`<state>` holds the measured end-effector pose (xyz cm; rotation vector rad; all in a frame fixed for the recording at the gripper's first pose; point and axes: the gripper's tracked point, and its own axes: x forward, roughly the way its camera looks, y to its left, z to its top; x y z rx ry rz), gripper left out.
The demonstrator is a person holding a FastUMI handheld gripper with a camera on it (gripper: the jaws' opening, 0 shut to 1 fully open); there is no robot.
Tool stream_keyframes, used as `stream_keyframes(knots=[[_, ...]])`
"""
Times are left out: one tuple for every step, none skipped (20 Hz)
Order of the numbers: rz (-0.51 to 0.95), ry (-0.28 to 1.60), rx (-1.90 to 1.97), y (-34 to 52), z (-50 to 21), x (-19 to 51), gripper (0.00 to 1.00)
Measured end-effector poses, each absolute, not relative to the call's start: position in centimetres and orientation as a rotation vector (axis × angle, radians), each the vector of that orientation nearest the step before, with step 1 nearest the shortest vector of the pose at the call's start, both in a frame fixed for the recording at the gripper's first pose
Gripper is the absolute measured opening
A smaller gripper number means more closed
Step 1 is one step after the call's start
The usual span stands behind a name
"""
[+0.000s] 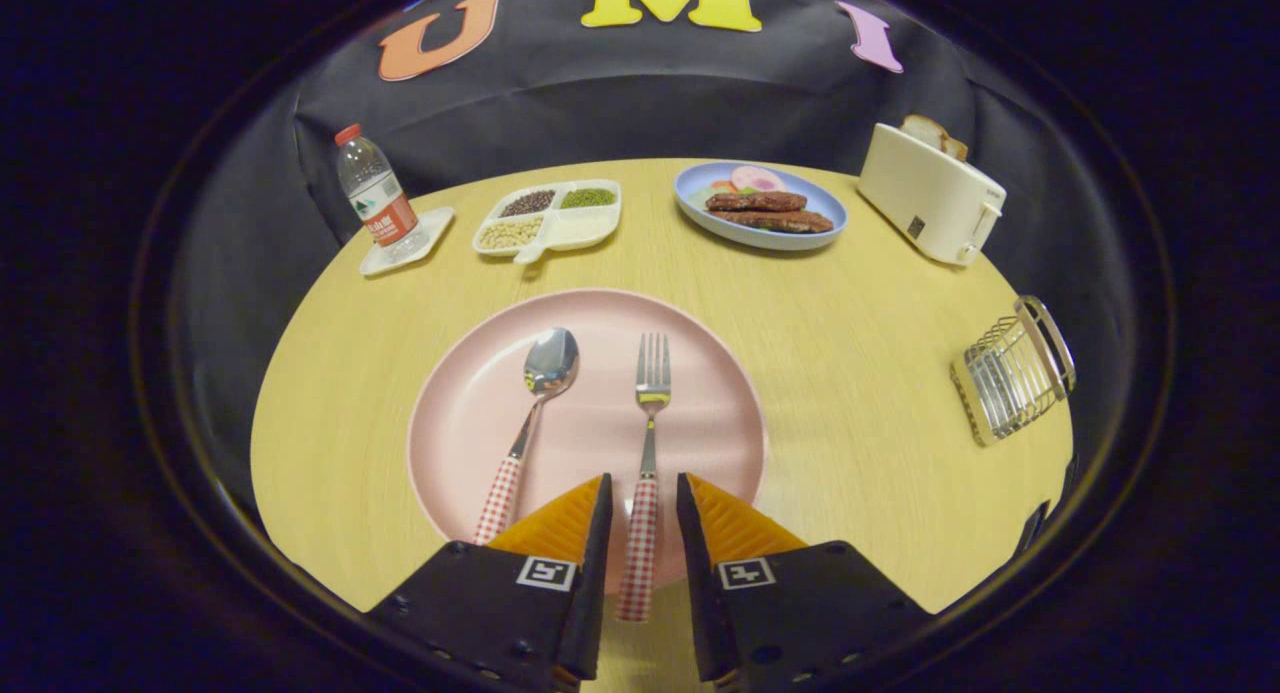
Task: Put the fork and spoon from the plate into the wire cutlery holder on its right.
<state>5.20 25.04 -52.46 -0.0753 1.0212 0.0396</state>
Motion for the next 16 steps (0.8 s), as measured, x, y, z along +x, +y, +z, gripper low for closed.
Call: stream_keyframes(knots=[[0.039, 1.020, -0.083, 25.0, -52.5, 5.3, 0.37], [0.013, 1.025, -0.097, 24.3, -52.6, 5.4, 0.34], [-0.004, 1.043, -0.097, 24.0, -52.7, 5.3, 0.11], [0.007, 1.056, -0.071, 24.4, -53.0, 5.3, 0.11], [0.009, 1.069, -0.069, 24.3, -53.3, 5.3, 0.13], [0.014, 1.073, -0.069, 24.3, -52.9, 5.3, 0.07], [0.018, 1.066, -0.068, 24.0, -52.2, 5.3, 0.06], [0.024, 1.056, -0.067, 23.7, -51.4, 5.4, 0.06], [0.034, 1.047, -0.061, 23.5, -50.6, 5.2, 0.06], [0.045, 1.042, -0.059, 23.2, -49.6, 5.1, 0.06], [0.054, 1.036, -0.062, 22.6, -48.6, 5.0, 0.06], [0.069, 1.024, -0.059, 22.2, -47.3, 5.0, 0.06], [0.079, 1.010, -0.062, 21.5, -46.2, 5.0, 0.06], [0.087, 1.000, -0.072, 20.6, -45.0, 5.0, 0.06], [0.095, 0.993, -0.077, 19.7, -43.9, 4.8, 0.06], [0.101, 0.986, -0.077, 18.8, -42.7, 4.8, 0.06]])
